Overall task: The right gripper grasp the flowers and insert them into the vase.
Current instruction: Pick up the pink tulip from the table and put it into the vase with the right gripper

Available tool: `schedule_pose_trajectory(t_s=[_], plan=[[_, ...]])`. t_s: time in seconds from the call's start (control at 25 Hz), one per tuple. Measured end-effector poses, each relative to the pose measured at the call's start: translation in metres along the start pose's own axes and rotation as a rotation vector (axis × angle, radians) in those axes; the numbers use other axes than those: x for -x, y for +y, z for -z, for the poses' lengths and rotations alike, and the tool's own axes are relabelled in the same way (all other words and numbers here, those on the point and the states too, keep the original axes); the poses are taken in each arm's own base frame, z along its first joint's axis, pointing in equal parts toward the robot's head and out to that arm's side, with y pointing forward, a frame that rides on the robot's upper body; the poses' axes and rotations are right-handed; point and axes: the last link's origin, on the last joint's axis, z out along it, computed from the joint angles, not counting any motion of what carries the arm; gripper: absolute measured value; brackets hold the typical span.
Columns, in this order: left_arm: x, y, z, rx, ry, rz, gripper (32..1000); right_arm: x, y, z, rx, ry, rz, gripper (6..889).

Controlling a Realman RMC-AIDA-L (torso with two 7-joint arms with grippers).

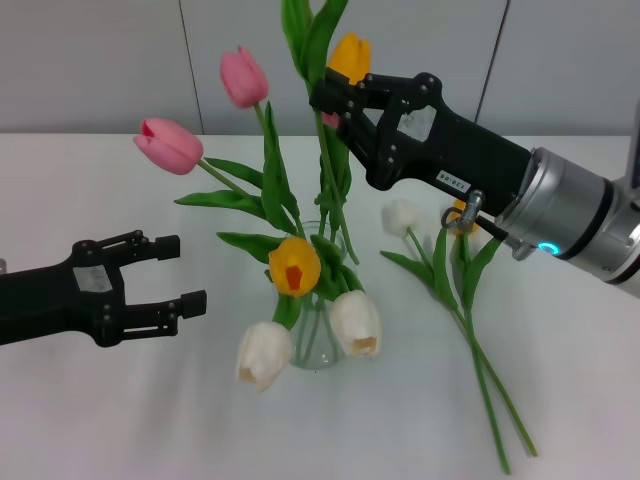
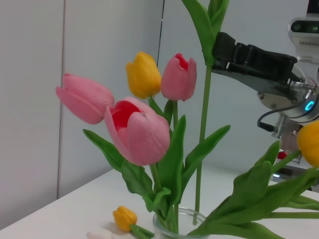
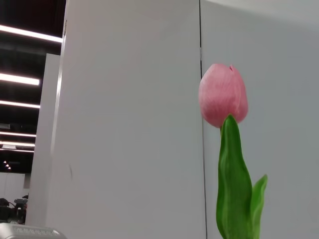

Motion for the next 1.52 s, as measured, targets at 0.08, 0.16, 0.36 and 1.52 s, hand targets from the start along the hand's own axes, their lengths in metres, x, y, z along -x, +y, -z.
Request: schedule_pose_trajectory(t_s=[0.08,0.16,0.36,1.52], plan=[[0.0,0.0,0.0,0.0,0.0,0.0,887,-0.001,0.0,0.003,-0.006,0.002,-0.005,49],[0.001,0.0,0.001,-0.001,-0.001,0.002,887,-0.003,0.001,0.008,-0.017,0.005,-0.012,52],[0.003,0.001,0.002,-0.004,-0.004,0.006,887,-0.005,0.001,0.015,-0.037,0.007,-0.017,59],[0.008,0.0,0.007,-0.035,-0.017,0.008,887,-0.003,-0.009,0.042,-0.104,0.013,-0.06,98]])
